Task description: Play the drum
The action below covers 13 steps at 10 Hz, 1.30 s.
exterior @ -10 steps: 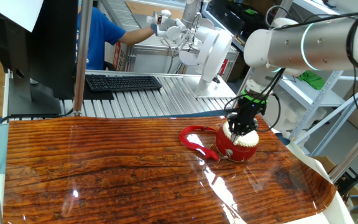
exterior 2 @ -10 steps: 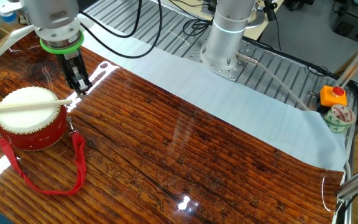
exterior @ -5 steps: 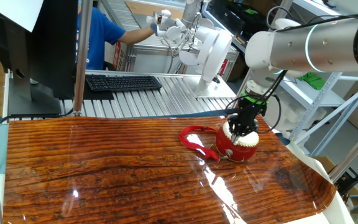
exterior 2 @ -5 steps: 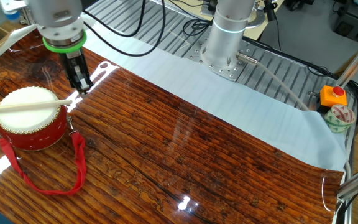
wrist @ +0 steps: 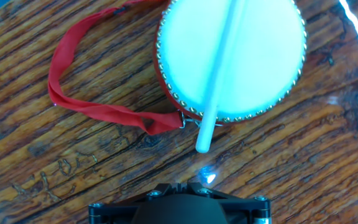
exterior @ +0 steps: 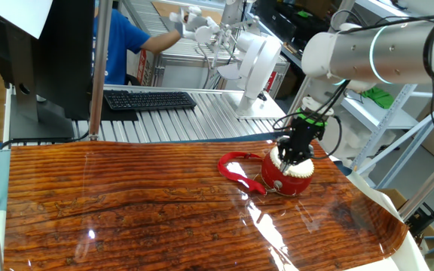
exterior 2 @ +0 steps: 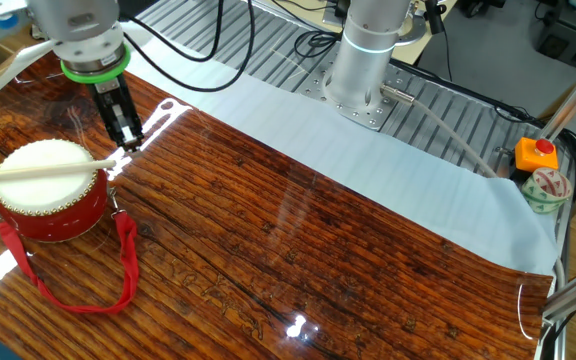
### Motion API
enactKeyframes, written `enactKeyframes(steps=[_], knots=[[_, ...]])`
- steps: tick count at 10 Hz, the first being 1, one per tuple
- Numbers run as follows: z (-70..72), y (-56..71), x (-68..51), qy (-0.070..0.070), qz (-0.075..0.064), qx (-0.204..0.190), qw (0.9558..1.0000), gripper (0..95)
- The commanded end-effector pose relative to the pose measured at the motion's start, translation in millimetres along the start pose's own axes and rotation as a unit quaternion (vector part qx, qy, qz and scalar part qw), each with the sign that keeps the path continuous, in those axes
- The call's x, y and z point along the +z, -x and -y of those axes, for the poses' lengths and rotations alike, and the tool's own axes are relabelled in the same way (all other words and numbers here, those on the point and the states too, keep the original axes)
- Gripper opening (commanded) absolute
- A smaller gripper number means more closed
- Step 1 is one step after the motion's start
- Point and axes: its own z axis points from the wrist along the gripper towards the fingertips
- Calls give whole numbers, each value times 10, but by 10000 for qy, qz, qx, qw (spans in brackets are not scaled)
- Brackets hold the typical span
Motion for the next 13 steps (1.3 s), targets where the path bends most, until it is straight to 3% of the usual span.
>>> enactKeyframes(steps=[1, 4, 5, 7, 9, 10, 13], knots=[[1, -2, -4, -88, -2, 205, 9998, 0], [1, -2, -4, 61, 270, 303, 9992, 0], [22, -72, 37, 61, 365, 332, 9988, 0], [33, -77, 89, 64, 382, 343, 9987, 0], [27, -25, 107, 157, 527, 317, 9980, 0], [26, -3, 114, 66, 639, 328, 9974, 0], [28, 149, 168, -31, 710, 334, 9969, 0]])
